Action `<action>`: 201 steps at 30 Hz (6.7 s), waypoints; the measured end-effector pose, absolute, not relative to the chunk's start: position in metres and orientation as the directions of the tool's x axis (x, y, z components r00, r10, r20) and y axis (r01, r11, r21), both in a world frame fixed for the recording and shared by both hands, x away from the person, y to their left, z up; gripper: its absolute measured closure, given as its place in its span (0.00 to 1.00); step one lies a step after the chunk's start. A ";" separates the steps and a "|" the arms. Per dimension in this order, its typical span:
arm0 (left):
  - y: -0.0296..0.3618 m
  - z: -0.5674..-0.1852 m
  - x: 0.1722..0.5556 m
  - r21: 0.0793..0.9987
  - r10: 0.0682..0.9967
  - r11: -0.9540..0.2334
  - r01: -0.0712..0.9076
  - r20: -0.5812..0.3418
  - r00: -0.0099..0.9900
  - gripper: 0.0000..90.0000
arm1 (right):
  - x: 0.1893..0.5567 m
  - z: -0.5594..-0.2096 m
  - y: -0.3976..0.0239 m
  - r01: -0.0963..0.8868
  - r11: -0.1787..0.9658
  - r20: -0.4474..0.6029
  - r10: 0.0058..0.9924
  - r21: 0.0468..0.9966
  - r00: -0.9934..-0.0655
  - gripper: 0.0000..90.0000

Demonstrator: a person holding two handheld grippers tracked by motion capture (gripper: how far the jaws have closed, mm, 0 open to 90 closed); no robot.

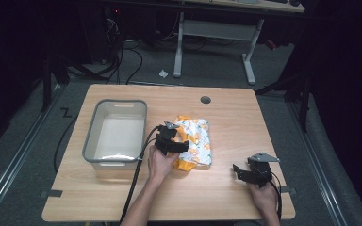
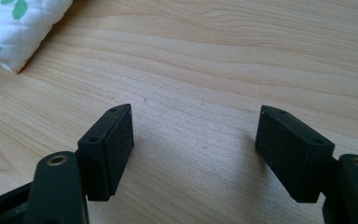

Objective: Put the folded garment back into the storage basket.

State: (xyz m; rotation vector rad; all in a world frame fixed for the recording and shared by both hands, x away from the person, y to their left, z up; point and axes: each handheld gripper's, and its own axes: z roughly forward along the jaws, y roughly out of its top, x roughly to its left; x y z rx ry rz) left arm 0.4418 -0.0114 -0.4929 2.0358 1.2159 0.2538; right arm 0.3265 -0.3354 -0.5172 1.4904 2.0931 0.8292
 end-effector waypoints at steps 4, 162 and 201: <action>-0.012 -0.504 0.448 0.639 0.842 -0.298 0.709 -0.173 0.511 0.22 | 0.327 -0.517 -0.335 0.683 0.240 -0.009 0.946 0.689 -0.324 0.31; 0.086 -0.388 0.404 0.853 0.693 -0.170 0.493 -0.252 0.675 0.84 | 0.327 -0.517 -0.335 0.683 0.241 -0.008 0.946 0.689 -0.325 0.31; 0.139 -0.370 0.405 0.861 0.737 -0.116 0.495 -0.260 0.624 0.84 | 0.327 -0.517 -0.335 0.683 0.242 -0.008 0.945 0.689 -0.326 0.31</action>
